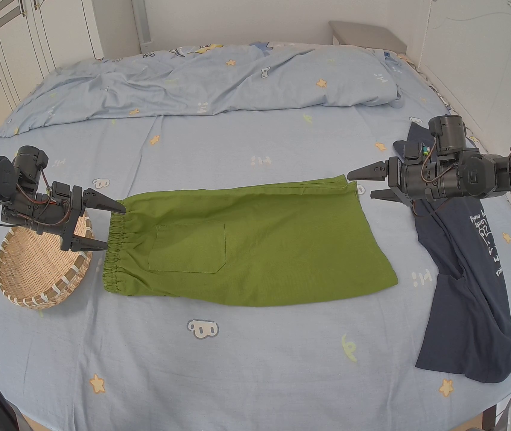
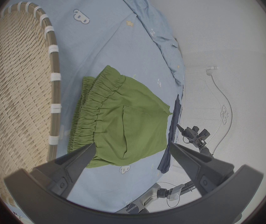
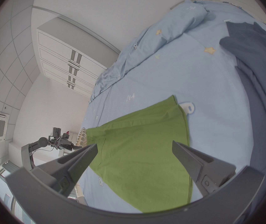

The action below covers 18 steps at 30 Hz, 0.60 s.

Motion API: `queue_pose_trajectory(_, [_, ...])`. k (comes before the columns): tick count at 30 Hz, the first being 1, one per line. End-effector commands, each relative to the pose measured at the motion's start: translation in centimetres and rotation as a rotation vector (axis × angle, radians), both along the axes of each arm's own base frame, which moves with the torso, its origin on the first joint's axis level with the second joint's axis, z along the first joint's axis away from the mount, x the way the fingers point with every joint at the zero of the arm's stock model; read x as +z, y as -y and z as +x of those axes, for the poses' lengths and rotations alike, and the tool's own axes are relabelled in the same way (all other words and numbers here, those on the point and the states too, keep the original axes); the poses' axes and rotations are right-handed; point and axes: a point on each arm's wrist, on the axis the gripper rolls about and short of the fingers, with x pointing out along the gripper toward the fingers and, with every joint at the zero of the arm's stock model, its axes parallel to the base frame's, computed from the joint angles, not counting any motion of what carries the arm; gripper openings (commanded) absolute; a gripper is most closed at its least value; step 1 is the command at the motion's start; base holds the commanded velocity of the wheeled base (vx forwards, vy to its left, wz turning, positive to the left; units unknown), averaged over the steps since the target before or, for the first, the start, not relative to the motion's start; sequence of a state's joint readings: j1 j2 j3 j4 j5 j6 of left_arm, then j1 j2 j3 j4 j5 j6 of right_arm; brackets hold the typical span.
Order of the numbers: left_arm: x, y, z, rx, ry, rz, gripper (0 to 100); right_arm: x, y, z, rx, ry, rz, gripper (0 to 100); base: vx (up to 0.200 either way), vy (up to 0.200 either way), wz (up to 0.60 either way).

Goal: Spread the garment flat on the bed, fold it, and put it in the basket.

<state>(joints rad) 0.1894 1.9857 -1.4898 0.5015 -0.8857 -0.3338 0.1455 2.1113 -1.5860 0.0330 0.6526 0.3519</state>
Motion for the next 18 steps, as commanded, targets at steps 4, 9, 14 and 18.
queue_pose_trajectory(4, [-0.4, 2.2, -0.7, -0.054, 0.099, 0.02, 100, 0.7, 1.1, -4.9, -0.007, -0.043, -0.004, 100, 0.0, 0.0, 0.0])
queue_pose_trajectory(9, [-2.5, 3.5, 0.3, -0.06, 0.251, 0.041, 100, 0.3, 2.0, -9.2, 0.01, -0.019, 0.024, 100, 0.0, 0.0, 0.0])
queue_pose_trajectory(14, [-5.0, 4.0, 3.3, 0.095, 0.296, 0.101, 100, 0.2, 2.1, -11.3, 0.026, 0.065, 0.048, 100, 0.0, 0.0, 0.0])
queue_pose_trajectory(18, [-5.6, 4.7, 4.4, 0.2, 0.34, 0.169, 100, 0.6, 2.0, -12.0, 0.032, 0.08, 0.054, 100, 0.0, 0.0, 0.0])
